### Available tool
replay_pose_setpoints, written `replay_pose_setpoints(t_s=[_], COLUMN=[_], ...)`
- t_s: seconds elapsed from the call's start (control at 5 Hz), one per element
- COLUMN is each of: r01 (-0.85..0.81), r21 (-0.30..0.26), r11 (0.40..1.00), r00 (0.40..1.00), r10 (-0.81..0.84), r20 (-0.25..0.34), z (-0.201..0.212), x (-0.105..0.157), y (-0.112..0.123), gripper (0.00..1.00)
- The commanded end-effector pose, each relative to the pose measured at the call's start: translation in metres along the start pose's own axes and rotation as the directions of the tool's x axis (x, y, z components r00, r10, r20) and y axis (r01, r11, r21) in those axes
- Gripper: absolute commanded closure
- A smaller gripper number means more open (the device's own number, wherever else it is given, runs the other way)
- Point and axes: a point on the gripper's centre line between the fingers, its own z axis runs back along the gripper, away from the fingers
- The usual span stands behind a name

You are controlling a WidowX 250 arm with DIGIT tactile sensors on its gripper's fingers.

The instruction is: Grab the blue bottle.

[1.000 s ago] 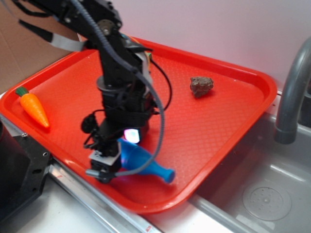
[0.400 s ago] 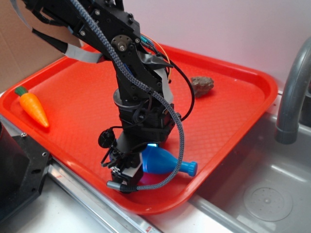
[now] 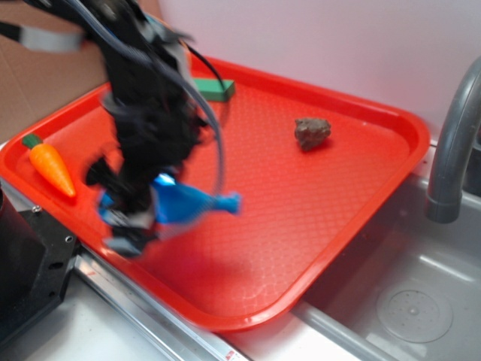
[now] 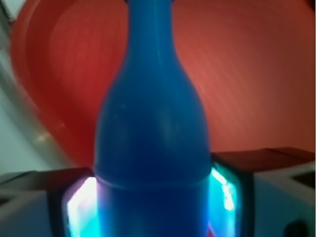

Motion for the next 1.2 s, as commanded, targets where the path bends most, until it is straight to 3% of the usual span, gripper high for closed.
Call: replay_pose_setpoints(t_s=[0.0,0.2,0.4,0.8,1.0], r01=[-0.466,-0.671,-0.767,-0.825,-0.824], r21=[-0.109,-0.084,-0.085,-0.012,-0.032], r11=[0.878,0.737,0.635,0.565,0.566], r00=[0.879,0.732,0.624,0.558,0.553], r10=[0.473,0.676,0.771,0.819,0.815], r20=[0.051,0.089,0.125,0.134,0.174], z=[0.077,0.108,0.127,0.131,0.129], x=[-0.013,-0.014,-0.017,-0.022,-0.020], y=[0.011,0.023,0.037,0.058,0.055], gripper=[1.00,1.00,1.00,1.00,1.00])
